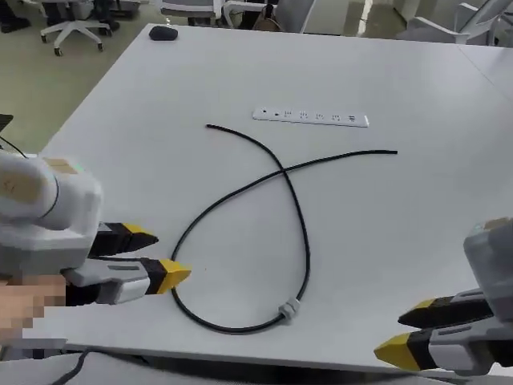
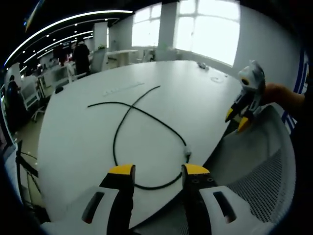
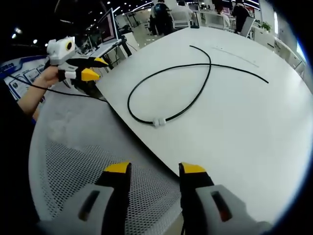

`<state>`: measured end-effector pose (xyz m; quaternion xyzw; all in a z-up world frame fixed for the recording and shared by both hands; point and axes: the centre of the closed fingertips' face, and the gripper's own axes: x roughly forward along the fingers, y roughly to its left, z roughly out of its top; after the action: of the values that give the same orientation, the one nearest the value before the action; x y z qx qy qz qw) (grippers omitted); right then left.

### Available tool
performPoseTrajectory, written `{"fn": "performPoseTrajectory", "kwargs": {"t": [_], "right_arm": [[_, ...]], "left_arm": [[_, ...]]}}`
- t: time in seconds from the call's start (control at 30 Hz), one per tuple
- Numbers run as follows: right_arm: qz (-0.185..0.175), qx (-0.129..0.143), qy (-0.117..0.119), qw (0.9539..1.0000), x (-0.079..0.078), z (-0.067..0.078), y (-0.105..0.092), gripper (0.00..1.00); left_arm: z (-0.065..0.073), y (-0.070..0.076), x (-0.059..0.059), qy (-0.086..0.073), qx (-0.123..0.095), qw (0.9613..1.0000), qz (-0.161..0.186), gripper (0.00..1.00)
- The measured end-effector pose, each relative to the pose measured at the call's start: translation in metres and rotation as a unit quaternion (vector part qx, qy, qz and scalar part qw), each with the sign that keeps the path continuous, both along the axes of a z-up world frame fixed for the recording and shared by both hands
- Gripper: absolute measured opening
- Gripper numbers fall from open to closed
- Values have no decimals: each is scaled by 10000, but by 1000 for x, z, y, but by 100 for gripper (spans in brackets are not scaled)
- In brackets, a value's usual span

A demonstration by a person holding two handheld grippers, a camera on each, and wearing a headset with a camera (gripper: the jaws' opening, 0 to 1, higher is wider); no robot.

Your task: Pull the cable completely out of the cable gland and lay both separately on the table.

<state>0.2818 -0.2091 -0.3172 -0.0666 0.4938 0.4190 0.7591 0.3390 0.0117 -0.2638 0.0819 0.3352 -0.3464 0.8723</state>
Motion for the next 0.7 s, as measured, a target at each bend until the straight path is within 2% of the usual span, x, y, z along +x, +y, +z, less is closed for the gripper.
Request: {"fn": "performPoseTrajectory", "kwargs": {"t": [0.07,0.1,0.2,0.27,0.33,0.43,0.5,0.53,0.6,0.7], "right_arm": [[21,30,42,10000,-1,-1,1,39],[114,33,45,9999,-4,-1,3,39],[181,57,-9,9998,-6,2,2,39],[164,120,-19,9998,-7,3,1,39],[173,135,-29,9998,-9,4,-1,39],[151,110,-57,9998,-10,4,-6,39],[115,101,-83,9998,-10,5,-9,39],[94,104,-94,9999,-10,5,-10,39],[52,128,-117,9998,-11,7,-11,39],[-8,165,-189,9997,-12,13,-12,39]], "left_arm": [[-3,-16,2,3,95,9998,-153,38],[-5,-28,3,19,90,9996,-278,37],[-11,-50,8,-13,97,9987,-503,34],[-19,-65,5,142,124,9974,-695,34],[-26,-77,2,232,202,9954,-912,34],[-35,-91,3,361,227,9930,-1104,34],[-45,-97,0,739,243,9901,-1169,31],[-50,-102,0,783,265,9881,-1296,28],[-56,-111,5,773,320,9869,-1380,26],[-69,-122,9,928,331,9833,-1530,26]]}}
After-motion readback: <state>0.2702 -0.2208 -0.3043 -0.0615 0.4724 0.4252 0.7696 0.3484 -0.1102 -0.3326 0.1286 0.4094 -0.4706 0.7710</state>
